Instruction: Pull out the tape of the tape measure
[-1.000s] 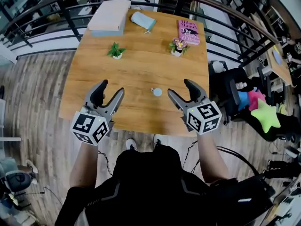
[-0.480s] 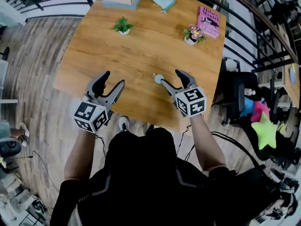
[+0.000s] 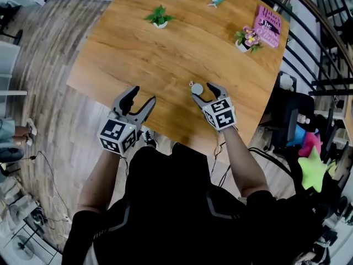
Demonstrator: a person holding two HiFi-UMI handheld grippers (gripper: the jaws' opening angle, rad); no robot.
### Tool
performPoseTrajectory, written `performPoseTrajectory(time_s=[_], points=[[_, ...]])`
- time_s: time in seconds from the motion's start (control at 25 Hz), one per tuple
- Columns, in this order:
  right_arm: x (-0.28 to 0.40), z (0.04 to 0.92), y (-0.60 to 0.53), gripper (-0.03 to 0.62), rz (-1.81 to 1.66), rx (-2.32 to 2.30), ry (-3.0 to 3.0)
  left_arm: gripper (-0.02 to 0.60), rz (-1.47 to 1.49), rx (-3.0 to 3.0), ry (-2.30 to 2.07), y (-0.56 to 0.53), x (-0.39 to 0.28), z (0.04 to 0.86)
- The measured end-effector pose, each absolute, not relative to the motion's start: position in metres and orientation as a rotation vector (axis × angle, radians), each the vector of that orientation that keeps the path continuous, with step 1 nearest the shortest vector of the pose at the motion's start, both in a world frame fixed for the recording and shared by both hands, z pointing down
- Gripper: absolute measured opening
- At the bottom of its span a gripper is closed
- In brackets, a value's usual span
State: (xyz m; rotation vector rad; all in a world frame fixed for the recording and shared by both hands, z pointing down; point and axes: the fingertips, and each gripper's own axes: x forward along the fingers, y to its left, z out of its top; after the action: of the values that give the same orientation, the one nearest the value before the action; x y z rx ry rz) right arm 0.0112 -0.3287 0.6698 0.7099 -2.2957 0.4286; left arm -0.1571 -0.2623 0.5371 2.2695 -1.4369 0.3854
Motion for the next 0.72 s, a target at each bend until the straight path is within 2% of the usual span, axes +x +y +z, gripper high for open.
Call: performPoseTrajectory(time_s=[0.36, 0.64, 0.72], points=[[0.007, 0.728, -0.327, 0.298, 0.391, 0.618, -2.197, 0.273, 0.448, 2.15, -1.484, -0.244, -0.17, 0.565], [0.005, 0.736, -0.326, 0.295, 0.389, 0.619, -2.199, 0.272, 0.464, 2.128, -1.496, -0.233, -0.178, 0.569], [0.006, 0.735, -0.33, 0.26, 0.404, 0.648, -2.204, 0.272, 0.466, 2.13, -1.481, -0.231, -0.179, 0.57]])
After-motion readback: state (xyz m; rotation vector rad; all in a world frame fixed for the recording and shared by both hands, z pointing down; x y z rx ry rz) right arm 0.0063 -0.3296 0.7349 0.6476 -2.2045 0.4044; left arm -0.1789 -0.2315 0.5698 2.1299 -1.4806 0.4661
